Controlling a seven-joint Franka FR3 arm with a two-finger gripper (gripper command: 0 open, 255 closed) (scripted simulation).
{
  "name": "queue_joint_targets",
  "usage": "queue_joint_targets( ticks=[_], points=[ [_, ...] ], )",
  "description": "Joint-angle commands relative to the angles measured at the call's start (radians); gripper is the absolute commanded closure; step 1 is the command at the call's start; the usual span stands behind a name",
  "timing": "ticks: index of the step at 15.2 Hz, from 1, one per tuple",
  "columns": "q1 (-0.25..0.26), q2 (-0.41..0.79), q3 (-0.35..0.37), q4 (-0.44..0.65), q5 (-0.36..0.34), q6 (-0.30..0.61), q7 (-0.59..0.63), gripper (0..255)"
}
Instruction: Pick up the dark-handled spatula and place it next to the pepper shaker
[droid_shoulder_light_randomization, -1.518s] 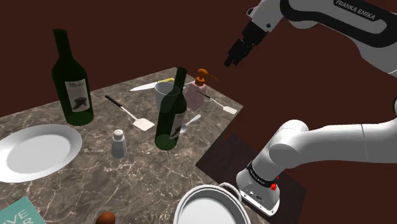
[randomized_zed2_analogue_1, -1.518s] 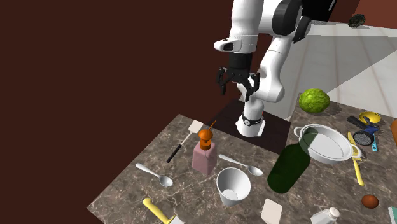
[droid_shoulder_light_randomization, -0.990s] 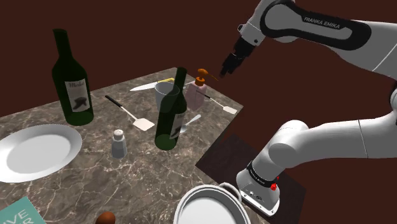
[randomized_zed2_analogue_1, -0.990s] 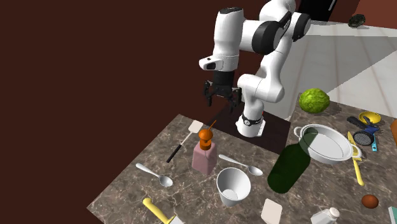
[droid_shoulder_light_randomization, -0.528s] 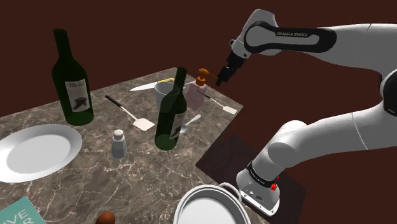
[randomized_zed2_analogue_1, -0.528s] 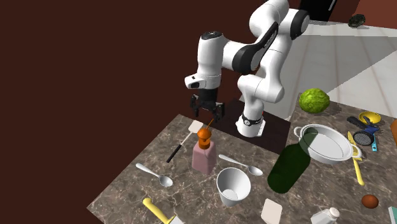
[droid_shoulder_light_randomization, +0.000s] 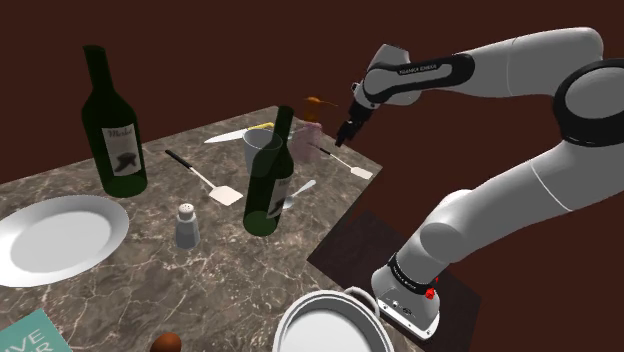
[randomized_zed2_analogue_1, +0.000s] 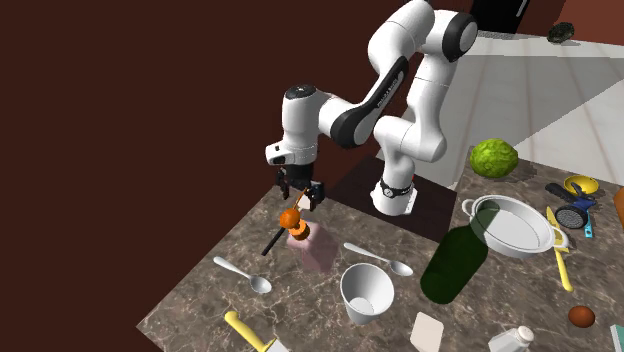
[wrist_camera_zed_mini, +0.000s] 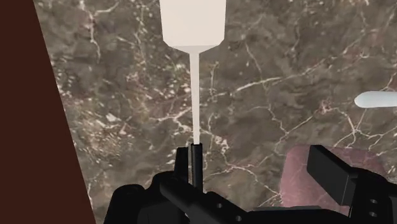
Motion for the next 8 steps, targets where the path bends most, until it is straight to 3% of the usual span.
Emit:
queue_joint_targets(
  ticks=[1, 3, 8],
  points=[
    [-0.005, 0.063, -0.023, 0.005, -0.006, 0.039, -0.034, 0],
    [-0.009, 0.133, -0.045, 0.020, -0.002, 0.084, -0.068, 0],
    [-0.005, 0.180, -0.053, 0.001, 0.013, 0.148, -0.083, 0]
  ],
)
